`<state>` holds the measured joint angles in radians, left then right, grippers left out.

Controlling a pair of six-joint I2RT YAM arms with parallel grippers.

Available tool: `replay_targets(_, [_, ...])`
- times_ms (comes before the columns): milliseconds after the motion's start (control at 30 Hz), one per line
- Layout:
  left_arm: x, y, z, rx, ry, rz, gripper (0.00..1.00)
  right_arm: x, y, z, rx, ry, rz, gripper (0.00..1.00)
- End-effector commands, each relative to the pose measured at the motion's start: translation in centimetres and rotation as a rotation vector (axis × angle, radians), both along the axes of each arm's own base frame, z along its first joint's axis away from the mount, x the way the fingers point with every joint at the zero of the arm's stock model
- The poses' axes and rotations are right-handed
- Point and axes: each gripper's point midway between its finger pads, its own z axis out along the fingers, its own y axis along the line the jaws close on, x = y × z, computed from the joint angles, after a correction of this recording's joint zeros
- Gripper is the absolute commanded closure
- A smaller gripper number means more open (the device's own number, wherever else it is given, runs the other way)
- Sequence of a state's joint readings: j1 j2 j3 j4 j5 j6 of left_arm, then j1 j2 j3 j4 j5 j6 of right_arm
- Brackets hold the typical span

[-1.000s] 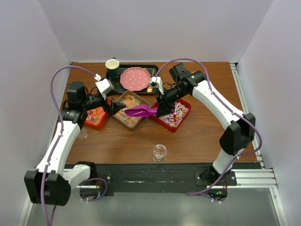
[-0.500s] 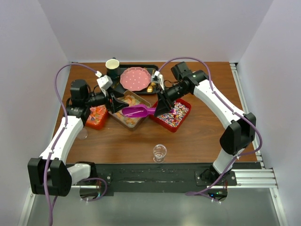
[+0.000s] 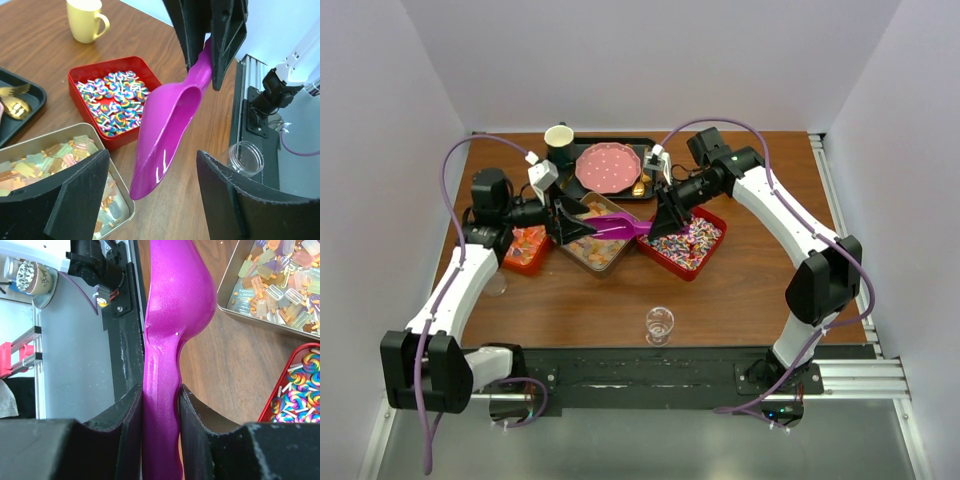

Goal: Pack the candies
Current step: Adjust the spatula.

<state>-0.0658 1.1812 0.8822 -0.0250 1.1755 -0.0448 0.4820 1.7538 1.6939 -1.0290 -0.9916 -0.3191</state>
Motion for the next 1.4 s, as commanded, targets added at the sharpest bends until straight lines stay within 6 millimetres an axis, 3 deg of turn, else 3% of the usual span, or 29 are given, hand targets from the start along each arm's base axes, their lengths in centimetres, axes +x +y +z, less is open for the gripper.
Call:
replay_targets(0, [-0.1, -0.1, -1.1, -0.020, 0.072, -0.027, 0.26, 0.1, 0.7, 2.8, 0.092, -0.027, 0.018, 1.00])
replay_targets(233, [0.9, -0.6, -0.8, -0.078, 0.080, -0.048, 0.40, -0.2, 1.1, 3.0, 0.118, 0.021, 0.016, 1.00])
replay_targets(433, [0.9, -1.0, -1.0, -0.139, 0.158, -0.084, 0.61, 0.2, 1.7, 3.0, 0.137, 0.048, 0.007, 1.00])
replay_targets(800, [0.6, -1.3, -1.6, -0.197, 0.321, -0.152, 1.00, 0.2, 1.2, 1.0, 0.076, 0.058, -0.006, 0.99])
replay_targets(867, [0.6, -1.3, -1.4, -0.203, 0.334, -0.148, 1.00, 0.4, 1.0, 1.0, 0.059, 0.032, -0.012, 0.95])
replay_targets(900, [0.8, -1.3, -1.4, -0.206, 0.341, -0.140, 1.00, 0.5, 0.9, 1.1, 0.052, 0.021, -0.013, 0.89])
replay_targets(933, [0.8, -1.3, -1.2, -0.212, 0.364, -0.132, 1.00, 0.7, 0.7, 1.4, 0.047, 0.003, -0.016, 0.78])
replay_targets(1033, [1.2, -1.1, -1.3, -0.219, 0.401, -0.102, 1.00, 1.3, 0.1, 2.3, 0.016, -0.083, -0.035, 0.62])
replay_targets(1233, [1.2, -0.7, -2.7, -0.217, 0.488, -0.046, 1.00, 4.1, -1.8, 5.9, -0.009, -0.366, -0.151, 0.49])
replay_targets(1300, [1.1, -0.6, -3.2, -0.219, 0.509, -0.042, 1.00, 4.1, -2.5, 8.0, 0.017, -0.485, -0.173, 0.45])
replay_targets(1367, [0.9, -0.6, -3.5, -0.229, 0.538, -0.043, 1.00, 4.5, -2.9, 8.4, 0.024, -0.619, -0.169, 0.36])
